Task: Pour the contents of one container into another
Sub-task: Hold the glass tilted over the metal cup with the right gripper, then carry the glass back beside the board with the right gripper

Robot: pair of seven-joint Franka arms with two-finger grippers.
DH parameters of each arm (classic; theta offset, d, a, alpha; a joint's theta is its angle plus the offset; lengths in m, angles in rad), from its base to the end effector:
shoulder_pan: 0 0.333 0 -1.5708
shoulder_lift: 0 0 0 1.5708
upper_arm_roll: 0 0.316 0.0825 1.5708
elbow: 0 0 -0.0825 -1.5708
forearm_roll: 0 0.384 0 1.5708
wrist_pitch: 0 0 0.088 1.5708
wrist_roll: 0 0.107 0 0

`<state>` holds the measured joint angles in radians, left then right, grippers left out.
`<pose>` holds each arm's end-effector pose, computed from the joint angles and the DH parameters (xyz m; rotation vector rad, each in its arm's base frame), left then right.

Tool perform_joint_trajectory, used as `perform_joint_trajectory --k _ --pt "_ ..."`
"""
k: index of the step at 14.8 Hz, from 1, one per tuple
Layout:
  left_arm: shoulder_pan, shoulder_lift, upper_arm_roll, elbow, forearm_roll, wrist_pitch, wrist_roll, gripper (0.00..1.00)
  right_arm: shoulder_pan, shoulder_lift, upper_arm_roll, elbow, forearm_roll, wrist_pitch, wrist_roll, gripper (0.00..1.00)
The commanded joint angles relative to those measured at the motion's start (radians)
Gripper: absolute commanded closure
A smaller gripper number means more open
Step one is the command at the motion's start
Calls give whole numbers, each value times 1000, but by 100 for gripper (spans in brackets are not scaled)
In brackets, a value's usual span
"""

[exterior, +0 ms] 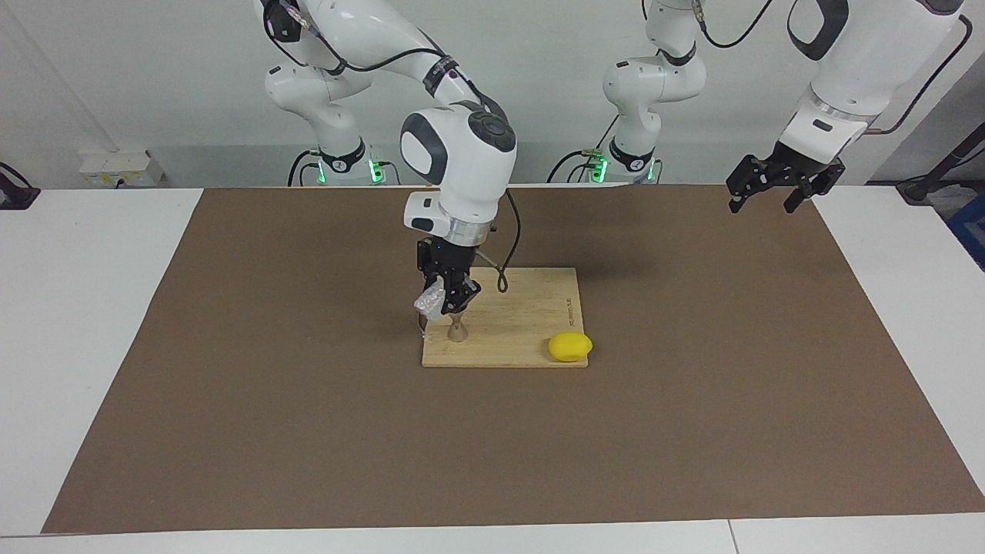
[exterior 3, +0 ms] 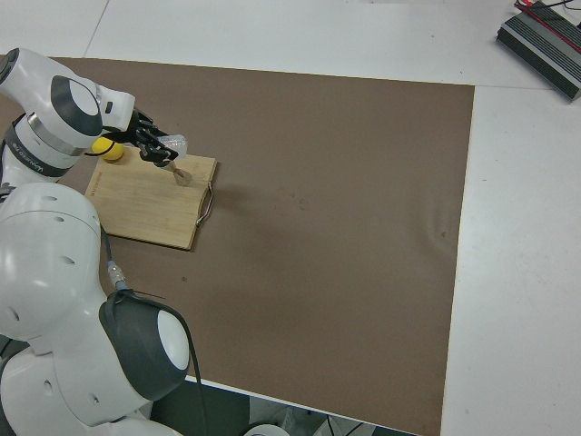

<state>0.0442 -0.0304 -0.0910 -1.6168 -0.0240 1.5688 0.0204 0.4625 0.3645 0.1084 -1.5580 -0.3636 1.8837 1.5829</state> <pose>0.5435 -0.0288 0.6193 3.1187 -0.1045 -0.0281 0.5775 0.3289 0.4384 2.6504 -1.2791 0.3736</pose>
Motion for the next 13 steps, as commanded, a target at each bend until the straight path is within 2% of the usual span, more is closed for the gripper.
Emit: perform_joint_trajectory --k 1,9,13 --pt "3 -29 -3 -29 16 -3 3 0 -24 -18 7 -10 54 15 3 100" --pt "3 -29 -3 -29 16 -3 3 0 -129 -27 7 -10 233 18 -6 100" --pt "3 -29 -3 -29 16 -3 3 0 -232 -26 7 -27 414 20 -87 100"
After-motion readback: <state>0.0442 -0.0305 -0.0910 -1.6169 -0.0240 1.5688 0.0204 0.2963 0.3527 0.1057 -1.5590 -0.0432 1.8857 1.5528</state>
